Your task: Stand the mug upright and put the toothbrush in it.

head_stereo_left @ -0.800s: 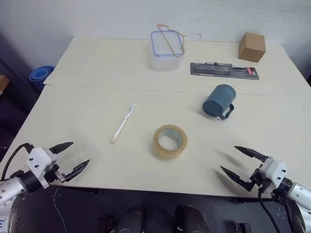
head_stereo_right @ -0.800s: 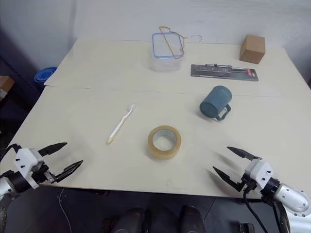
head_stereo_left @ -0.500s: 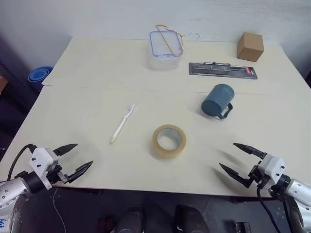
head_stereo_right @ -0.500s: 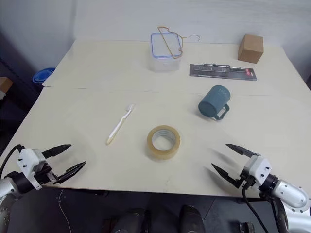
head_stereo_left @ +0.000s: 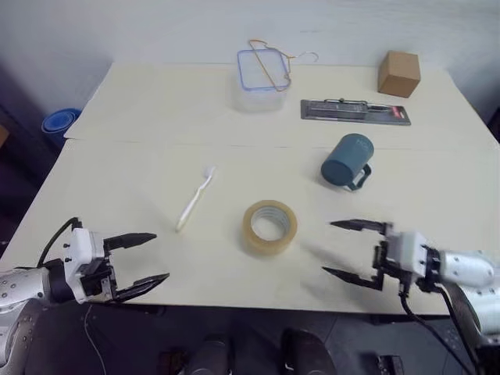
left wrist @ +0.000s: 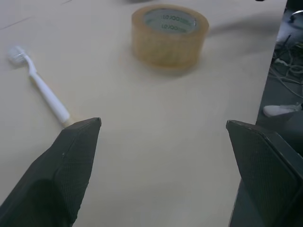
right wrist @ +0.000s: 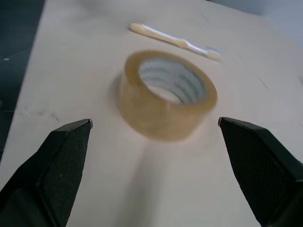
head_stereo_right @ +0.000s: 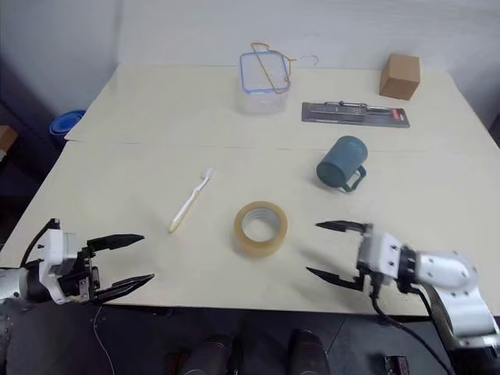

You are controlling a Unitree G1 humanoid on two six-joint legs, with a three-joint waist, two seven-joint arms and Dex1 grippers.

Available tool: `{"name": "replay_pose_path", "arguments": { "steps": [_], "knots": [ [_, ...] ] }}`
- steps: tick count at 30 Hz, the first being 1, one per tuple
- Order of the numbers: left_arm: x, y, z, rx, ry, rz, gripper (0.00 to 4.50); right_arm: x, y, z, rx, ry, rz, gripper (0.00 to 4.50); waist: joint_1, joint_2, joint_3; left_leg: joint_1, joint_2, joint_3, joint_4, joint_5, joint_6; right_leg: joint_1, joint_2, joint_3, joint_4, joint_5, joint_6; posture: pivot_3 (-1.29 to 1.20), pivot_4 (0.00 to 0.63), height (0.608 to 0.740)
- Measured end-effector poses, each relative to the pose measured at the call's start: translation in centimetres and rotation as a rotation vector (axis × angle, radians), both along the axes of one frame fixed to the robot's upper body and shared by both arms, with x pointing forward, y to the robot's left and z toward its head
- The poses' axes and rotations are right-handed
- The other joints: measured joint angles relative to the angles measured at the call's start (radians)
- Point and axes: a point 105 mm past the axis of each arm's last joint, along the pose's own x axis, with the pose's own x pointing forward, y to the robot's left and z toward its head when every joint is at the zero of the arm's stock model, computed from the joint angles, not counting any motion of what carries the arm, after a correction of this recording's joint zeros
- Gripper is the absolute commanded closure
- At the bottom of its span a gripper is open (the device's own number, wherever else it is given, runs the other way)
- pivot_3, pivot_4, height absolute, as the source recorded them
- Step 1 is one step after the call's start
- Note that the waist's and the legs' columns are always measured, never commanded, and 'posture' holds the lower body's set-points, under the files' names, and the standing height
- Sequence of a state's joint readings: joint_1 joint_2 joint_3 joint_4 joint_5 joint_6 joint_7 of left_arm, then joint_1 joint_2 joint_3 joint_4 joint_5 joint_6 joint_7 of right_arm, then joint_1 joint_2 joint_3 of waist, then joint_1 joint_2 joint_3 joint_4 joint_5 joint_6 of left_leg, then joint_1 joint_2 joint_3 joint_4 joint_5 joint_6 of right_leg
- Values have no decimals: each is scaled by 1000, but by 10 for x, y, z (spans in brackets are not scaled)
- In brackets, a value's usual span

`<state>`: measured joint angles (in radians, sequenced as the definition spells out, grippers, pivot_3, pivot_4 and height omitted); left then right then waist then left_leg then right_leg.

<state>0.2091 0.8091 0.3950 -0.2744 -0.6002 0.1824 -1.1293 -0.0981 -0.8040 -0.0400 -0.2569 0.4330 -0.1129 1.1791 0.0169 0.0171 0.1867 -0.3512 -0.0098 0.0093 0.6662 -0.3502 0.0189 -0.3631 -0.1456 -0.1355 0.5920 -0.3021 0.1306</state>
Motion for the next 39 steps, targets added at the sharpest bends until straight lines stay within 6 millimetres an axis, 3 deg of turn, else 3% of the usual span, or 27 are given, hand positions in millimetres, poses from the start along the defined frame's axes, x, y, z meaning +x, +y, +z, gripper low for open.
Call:
{"name": "replay_pose_path", "arguments": {
  "steps": [3,8,9,11,16,20,22,27,32,36,39],
  "knots": [
    [3,-9,6,-22,-11,-53,0,5,29,9,-72,25,114,44,1,0,0,-2,0,0,0,0,0,-2,0,0,0,0,0,0,150,740],
    [6,-22,8,-42,-23,-100,0,15,57,-5,-245,98,199,44,6,-2,0,-6,-2,1,2,0,0,-8,0,-1,3,0,0,0,150,740],
    [6,-23,8,-48,-22,-103,0,17,61,-8,-271,104,207,212,5,-2,0,-6,-2,2,2,0,0,-8,0,-1,3,0,0,0,150,740],
    [6,-27,5,-55,-12,-112,0,24,68,-18,-340,118,201,604,3,-2,1,-6,-2,3,2,0,0,-9,0,-1,3,0,0,0,150,740],
    [5,-32,2,-67,-7,-111,0,40,72,-26,-435,105,158,2334,4,-2,0,-6,-1,4,4,0,0,-10,0,0,6,0,0,0,150,740],
    [3,-37,0,-65,-10,-119,0,34,60,-28,-483,147,177,3709,9,-3,0,-7,-2,3,4,-1,1,-9,-1,0,5,0,0,0,150,740],
    [3,-41,-1,-73,-10,-129,0,28,51,-28,-480,180,185,3764,10,-4,0,-7,-2,3,5,-1,1,-9,-1,0,5,0,0,0,150,740],
    [10,-50,7,-157,-22,-114,0,12,-10,-14,-352,366,51,3764,12,-5,2,-9,-2,3,8,-1,1,-9,-1,-1,6,1,0,0,150,740],
    [13,-66,25,-225,-54,-144,0,31,-110,10,-325,397,-374,3764,7,-5,2,-8,-2,5,12,-1,2,-8,-2,0,8,1,1,0,150,740],
    [14,-72,26,-239,-49,-158,0,48,-185,-4,-313,398,-669,3764,-6,-4,2,-7,-1,9,12,-2,2,-10,-1,3,9,1,0,0,150,740],
    [14,-73,26,-241,-50,-161,0,60,-210,-13,-293,370,-776,3764,-21,-2,3,-7,0,12,11,-1,2,-11,0,3,10,1,0,0,150,740]
  ]
}}
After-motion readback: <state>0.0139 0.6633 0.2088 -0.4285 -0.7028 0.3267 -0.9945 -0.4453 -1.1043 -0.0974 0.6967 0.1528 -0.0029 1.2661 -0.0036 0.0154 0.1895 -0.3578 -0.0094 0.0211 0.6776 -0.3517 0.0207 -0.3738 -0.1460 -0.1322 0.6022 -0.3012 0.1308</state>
